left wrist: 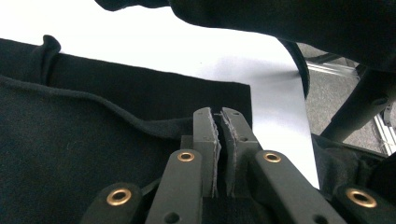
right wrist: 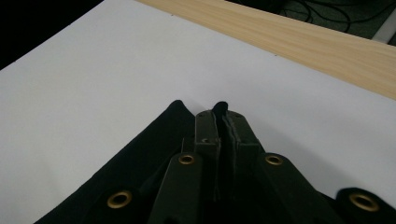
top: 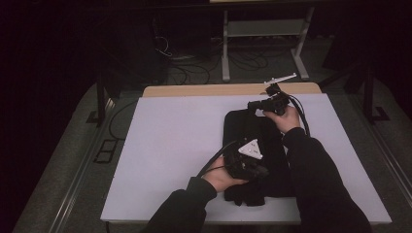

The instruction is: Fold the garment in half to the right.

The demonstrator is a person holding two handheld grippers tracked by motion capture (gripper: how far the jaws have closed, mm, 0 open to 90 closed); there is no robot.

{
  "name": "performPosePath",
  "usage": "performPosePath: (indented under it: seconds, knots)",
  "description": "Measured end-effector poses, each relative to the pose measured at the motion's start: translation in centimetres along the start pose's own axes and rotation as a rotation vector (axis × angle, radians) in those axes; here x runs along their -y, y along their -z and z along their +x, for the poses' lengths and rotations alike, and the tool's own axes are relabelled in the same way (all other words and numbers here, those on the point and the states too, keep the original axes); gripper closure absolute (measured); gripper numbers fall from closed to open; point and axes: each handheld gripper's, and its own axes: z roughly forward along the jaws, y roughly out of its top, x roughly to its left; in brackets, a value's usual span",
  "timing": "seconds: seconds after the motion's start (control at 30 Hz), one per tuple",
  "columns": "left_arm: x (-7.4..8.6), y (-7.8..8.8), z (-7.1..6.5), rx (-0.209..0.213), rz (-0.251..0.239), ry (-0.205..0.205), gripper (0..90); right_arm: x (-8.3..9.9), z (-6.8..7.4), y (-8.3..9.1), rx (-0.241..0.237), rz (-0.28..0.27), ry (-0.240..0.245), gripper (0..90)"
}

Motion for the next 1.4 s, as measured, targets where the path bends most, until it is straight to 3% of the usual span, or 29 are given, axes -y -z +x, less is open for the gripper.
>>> performPosePath:
  seconds: [0.67,0.8,1.2,1.4]
  knots:
    - [-2.5,-3.2,0.0,0.027,0.026,-0.036,83.4,1.6,-2.7,1.8,0.016,-0.018,-0.046,83.1]
    - [-2.6,-3.9,0.0,0.029,0.049,-0.042,83.4,2.1,-3.3,1.8,0.016,-0.016,-0.065,83.0]
    - [-2.8,-5.6,0.2,0.032,0.062,-0.015,83.4,3.7,-5.0,1.7,0.018,-0.019,-0.100,82.7]
    - [-2.8,-6.1,0.3,0.029,0.068,-0.015,83.4,4.9,-6.1,1.1,-0.004,-0.028,-0.145,82.4]
